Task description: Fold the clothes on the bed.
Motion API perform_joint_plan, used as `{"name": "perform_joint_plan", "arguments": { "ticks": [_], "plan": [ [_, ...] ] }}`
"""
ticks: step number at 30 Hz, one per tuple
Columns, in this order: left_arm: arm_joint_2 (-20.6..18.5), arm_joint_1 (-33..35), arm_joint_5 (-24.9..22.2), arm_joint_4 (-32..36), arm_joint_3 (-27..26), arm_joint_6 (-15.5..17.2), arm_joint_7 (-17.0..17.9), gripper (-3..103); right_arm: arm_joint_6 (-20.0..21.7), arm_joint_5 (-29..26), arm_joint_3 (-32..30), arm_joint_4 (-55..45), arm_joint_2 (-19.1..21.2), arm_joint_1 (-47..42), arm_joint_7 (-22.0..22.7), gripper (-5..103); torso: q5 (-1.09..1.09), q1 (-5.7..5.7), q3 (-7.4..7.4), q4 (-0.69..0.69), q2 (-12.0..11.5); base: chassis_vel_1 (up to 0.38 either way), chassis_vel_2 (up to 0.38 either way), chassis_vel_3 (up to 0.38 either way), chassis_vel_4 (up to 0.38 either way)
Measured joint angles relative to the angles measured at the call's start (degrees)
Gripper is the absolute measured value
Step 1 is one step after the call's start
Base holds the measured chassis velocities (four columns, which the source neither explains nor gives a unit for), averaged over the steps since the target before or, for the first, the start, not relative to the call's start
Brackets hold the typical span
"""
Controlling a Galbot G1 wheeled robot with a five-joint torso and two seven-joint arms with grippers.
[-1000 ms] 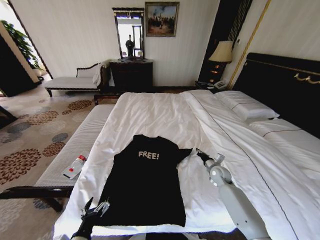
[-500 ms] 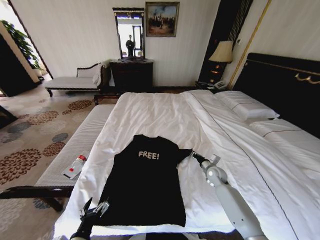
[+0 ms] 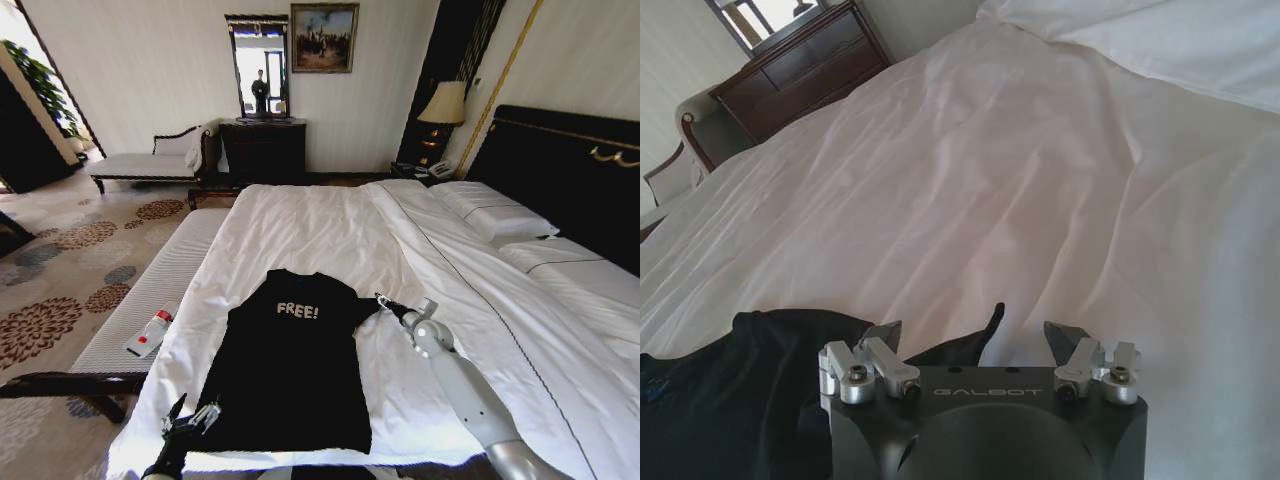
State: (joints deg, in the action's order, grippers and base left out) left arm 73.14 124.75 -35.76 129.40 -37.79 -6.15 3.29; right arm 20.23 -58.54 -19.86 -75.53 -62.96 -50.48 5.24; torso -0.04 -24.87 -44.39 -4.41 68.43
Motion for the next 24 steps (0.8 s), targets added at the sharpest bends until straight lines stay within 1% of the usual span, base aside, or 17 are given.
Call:
{"name": "perform_joint_plan", "arguments": {
  "ticks": [1,2,3,4,5,6,9,10,11,12,16,18,22,24],
  "plan": [
    [0.00,0.00,0.00,0.00,0.00,0.00,0.00,100,0.00,0.00,0.00,0.00,0.00,0.00,0.00,79,0.00,0.00,0.00,0.00,0.00,0.000,0.000,0.000,0.000],
    [-0.07,-0.07,0.05,0.11,0.02,0.00,0.04,100,0.00,-0.06,0.00,0.32,-0.16,0.14,0.00,85,0.00,0.00,0.00,0.00,0.00,0.000,0.000,0.000,0.000],
    [-0.20,-0.18,0.06,0.17,0.02,0.00,0.08,100,0.03,-0.29,0.01,0.47,-0.26,0.21,0.00,82,0.01,0.00,0.00,0.00,0.00,0.000,0.000,0.000,0.000],
    [-0.29,-0.24,0.06,0.17,0.02,0.02,0.13,100,0.21,-0.68,0.01,0.47,-0.32,0.23,0.00,82,0.00,0.00,0.00,0.00,0.00,0.000,0.000,0.000,0.000],
    [-0.37,-0.30,0.06,0.17,0.02,0.03,0.15,100,0.59,-1.14,0.00,0.40,-0.36,0.23,0.03,76,0.00,0.00,0.00,0.00,0.00,0.000,0.000,0.000,0.000],
    [-0.37,-0.30,0.06,0.17,0.02,0.03,0.15,100,0.59,-1.14,0.00,0.40,-0.36,0.23,0.03,76,0.00,0.00,0.00,0.00,0.00,0.000,0.000,0.000,0.000],
    [-0.45,-0.39,0.05,0.10,0.04,0.09,0.20,100,1.25,-1.69,-0.01,0.17,-0.36,0.22,0.04,60,0.00,0.00,0.00,0.00,0.00,0.000,0.000,0.000,0.000],
    [-0.45,-0.39,0.02,0.10,0.04,0.11,0.22,100,1.30,-1.80,-0.01,0.16,-0.31,0.22,0.03,60,0.00,0.00,0.00,0.00,0.00,0.000,0.000,0.000,0.000],
    [-0.44,-0.39,-0.01,0.09,0.04,0.12,0.22,100,1.34,-1.93,-0.01,0.16,-0.27,0.23,0.02,54,0.00,0.00,0.00,0.00,0.00,0.000,0.000,0.000,0.000],
    [-0.44,-0.39,-0.01,0.09,0.04,0.12,0.22,100,1.34,-1.93,-0.01,0.16,-0.27,0.23,0.02,54,0.00,0.00,0.00,0.00,0.00,0.000,0.000,0.000,0.000],
    [-0.33,-0.30,-0.29,0.03,-0.02,0.12,0.23,100,1.39,-2.04,0.01,0.23,-0.22,0.45,-0.03,33,0.00,0.00,0.00,0.00,0.00,0.000,0.000,0.000,0.000],
    [-0.31,-0.28,-0.42,0.03,-0.08,0.13,0.23,100,1.40,-2.04,0.03,0.24,-0.19,0.46,-0.04,33,0.00,0.00,0.00,0.00,0.00,0.000,0.000,0.000,0.000],
    [-0.13,-0.22,-0.78,0.03,-0.19,0.12,0.23,100,1.41,-1.90,0.05,0.25,-0.12,0.33,-0.05,11,0.00,0.00,0.00,0.00,0.00,0.000,0.000,0.000,0.000],
    [-0.11,-0.22,-0.83,0.02,-0.19,0.13,0.23,100,1.41,-1.79,0.05,0.23,-0.11,0.25,-0.06,11,0.00,0.00,0.00,0.00,0.00,0.000,0.000,0.000,0.000]
  ]
}}
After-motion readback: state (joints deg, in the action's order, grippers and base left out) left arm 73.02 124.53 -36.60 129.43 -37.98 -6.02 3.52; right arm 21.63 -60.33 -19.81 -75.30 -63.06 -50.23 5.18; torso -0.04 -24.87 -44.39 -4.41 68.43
